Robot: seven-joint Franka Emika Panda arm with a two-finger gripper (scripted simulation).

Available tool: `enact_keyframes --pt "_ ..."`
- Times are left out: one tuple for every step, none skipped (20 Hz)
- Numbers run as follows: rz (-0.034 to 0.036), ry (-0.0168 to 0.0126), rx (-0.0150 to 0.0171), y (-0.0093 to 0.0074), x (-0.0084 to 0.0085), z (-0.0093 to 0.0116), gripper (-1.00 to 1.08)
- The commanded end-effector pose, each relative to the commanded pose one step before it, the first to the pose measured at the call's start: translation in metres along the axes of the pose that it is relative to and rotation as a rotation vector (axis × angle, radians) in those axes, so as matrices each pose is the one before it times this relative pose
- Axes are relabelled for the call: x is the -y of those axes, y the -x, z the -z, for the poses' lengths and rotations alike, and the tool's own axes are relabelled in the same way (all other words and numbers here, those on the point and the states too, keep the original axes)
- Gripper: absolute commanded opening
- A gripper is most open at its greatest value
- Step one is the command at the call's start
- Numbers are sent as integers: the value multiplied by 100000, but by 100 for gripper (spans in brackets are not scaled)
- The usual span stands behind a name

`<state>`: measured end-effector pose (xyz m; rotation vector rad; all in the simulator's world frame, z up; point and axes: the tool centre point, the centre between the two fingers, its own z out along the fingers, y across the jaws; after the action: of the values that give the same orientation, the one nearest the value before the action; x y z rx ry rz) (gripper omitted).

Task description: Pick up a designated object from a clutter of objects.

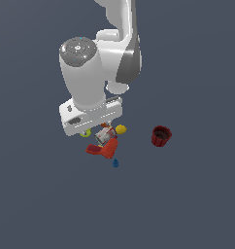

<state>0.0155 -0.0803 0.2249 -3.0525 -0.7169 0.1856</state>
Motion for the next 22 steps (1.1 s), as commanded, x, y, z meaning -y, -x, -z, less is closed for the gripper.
enact_keyframes --pt "6356 -426 1413 -92 -511 -1303 108" --pt "2482 -205 551 -22 -198 -520 108" --pt "2484 -222 543 -15 -196 -523 108" --pt "2487 -239 535 -9 -194 -525 108" --pt "2489 -256 526 -3 -192 -528 108" --pt "2492 -272 517 2 -190 -530 108" --pt "2494 -289 507 8 -187 -533 108" --pt "2496 -304 497 14 -185 -535 108" --pt "2499 -320 487 19 -181 -538 108" --pt "2501 -335 475 24 -178 -540 108" --pt "2503 -350 464 30 -175 -543 108" --pt "2506 -364 452 34 -172 -545 108" --pt "2508 -378 439 39 -168 -548 108" --pt "2511 -392 426 43 -164 -550 108" --pt "2514 -405 413 48 -160 -553 108" --pt "2516 -418 399 52 -156 -555 108" --pt "2519 -430 385 56 -152 -557 108" --pt "2521 -442 370 60 -148 -560 108" --pt "2523 -453 355 64 -143 -562 108" --pt "2526 -464 340 67 -138 -564 108" --pt "2508 -470 322 70 -133 -562 108" --pt "2397 -458 293 69 -122 -539 108"
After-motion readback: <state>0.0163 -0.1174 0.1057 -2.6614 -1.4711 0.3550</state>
